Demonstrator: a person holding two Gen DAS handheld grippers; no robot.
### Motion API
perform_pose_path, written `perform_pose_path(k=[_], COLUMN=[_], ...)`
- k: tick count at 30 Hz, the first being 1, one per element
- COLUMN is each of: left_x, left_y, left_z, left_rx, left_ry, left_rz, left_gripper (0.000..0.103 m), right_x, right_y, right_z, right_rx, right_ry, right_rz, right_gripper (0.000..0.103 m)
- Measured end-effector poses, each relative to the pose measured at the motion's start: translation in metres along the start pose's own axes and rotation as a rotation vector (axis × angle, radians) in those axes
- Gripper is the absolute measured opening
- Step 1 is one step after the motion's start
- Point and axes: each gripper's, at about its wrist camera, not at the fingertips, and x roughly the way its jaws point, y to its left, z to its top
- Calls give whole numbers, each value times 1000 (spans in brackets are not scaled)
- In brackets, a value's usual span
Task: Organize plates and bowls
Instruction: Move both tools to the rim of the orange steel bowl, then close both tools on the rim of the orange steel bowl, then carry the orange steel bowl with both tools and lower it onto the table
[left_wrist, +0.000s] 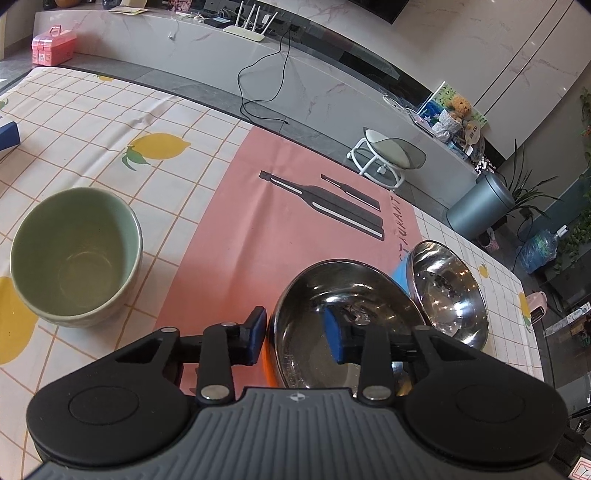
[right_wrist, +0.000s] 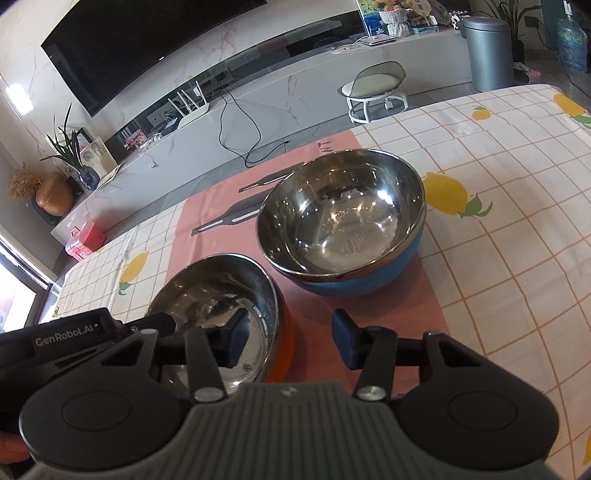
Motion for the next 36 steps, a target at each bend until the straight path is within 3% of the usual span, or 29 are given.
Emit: perform_pose_path(k=[3,5,7,21,36], left_x=[1,1,2,-42,-103], left_y=[0,1,1,-9,-18], left_z=[1,1,2,-13,-75], left_rx=[7,16,27,79,66], left_ry=[-2,0,2,-30,-26], left_rz=[11,20,26,8,-56], left_gripper=[24,15,9,8,10], right_x=[4,6,7,-25,-103], right_y=[0,0,0,2,-18], right_z=[0,0,-2,-11,-54], right_rx=[4,9,16,10,-10], right_ry=[11,15,17,1,-10], right_rz=[8,11,18,27,48], right_gripper=[33,19,13,10,8])
